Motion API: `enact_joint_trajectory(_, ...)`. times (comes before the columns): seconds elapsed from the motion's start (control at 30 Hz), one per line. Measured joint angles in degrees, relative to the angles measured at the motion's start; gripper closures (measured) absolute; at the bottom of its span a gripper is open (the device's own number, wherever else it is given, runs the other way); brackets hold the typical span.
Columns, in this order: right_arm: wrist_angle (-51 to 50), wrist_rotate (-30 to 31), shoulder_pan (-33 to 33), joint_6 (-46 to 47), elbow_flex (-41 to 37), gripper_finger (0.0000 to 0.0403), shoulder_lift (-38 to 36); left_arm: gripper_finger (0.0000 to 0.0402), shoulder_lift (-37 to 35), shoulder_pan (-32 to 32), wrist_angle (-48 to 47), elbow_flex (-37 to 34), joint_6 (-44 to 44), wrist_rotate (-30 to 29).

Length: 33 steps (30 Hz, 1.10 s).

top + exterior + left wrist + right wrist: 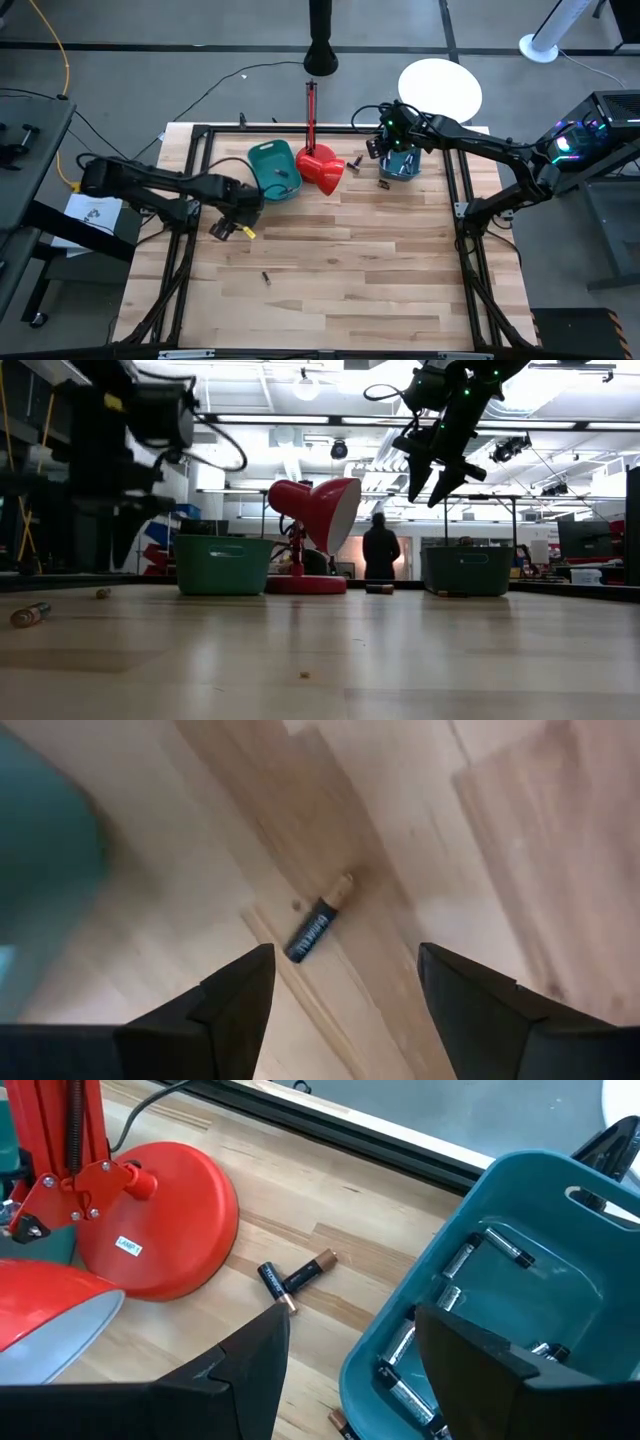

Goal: Sort batteries
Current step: Put the brown battery into the green bin

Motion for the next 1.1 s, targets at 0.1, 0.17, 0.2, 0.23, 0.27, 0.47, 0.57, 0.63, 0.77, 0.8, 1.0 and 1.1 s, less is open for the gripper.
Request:
enact_joint_trajectory(0.1, 0.13, 0.01, 0.01, 0.0, 0.0, 0.019, 0.0, 0.0167, 1.38, 0.46, 4.36, -1.74, 1.27, 0.68)
enact_joint_trajectory(0.17, 0.1, -0.01, 0.01, 0.13, 0.0, 0.019, 0.0, 0.0174, 2.46, 0.74, 6.55, -2.83, 1.8, 1.89)
enact_joint_trajectory(0.2, 0.06, -0.01, 0.01, 0.13, 0.0, 0.019, 0.02, 0.018, 3.14, 0.74, 7.55, -3.25, 2.29, 2.35)
enact_joint_trajectory(0.23, 0.06, 0.01, 0.01, 0.15, 0.0, 0.019, 0.02, 0.0189, 3.71, 0.74, 8.41, -3.57, 2.66, 2.59)
enact_joint_trajectory(0.27, 0.0, -0.01, 0.01, 0.17, 0.0, 0.019, 0.02, 0.0202, 4.54, 0.76, 9.25, -3.79, 2.72, 2.61)
enact_joint_trajectory(0.47, -0.14, -0.01, 0.01, 0.17, 0.0, 0.019, 0.02, 0.0363, 8.02, 0.78, 5.68, -1.82, 0.11, 4.69)
enact_joint_trajectory(0.57, -0.33, -0.01, 0.01, 0.17, 0.0, 0.019, 0.02, 0.0381, 6.86, 1.51, -0.5, 1.19, -4.98, 7.04)
enact_joint_trajectory(0.63, -0.45, -0.01, 0.01, 0.17, 0.0, 0.019, 0.02, 0.0382, 4.79, 1.72, -2.08, 4.26, -6.33, 7.22)
enact_joint_trajectory(0.77, -0.66, -0.01, 0.01, 0.16, 0.0, 0.019, 0.02, 0.0395, -1.11, 2.45, -5.63, 9.91, -6.86, 6.05)
enact_joint_trajectory(0.8, -0.75, -0.01, 0.01, 0.15, 0.0, 0.019, 0.02, 0.0396, -2.65, 2.71, -4.9, 11.3, -6.63, 5.08)
enact_joint_trajectory(1.0, -0.53, -0.01, 0.01, 0.45, 0.0, 0.019, 0.02, 0.0396, -7.58, 6.71, 8.19, 13.76, -4.93, -4.94)
enact_joint_trajectory(1.1, -0.55, -0.16, 0.01, 0.63, 0.0, 0.019, 0.02, 0.0377, -6.4, 9.88, 14.22, 13.76, -5.99, -7.57)
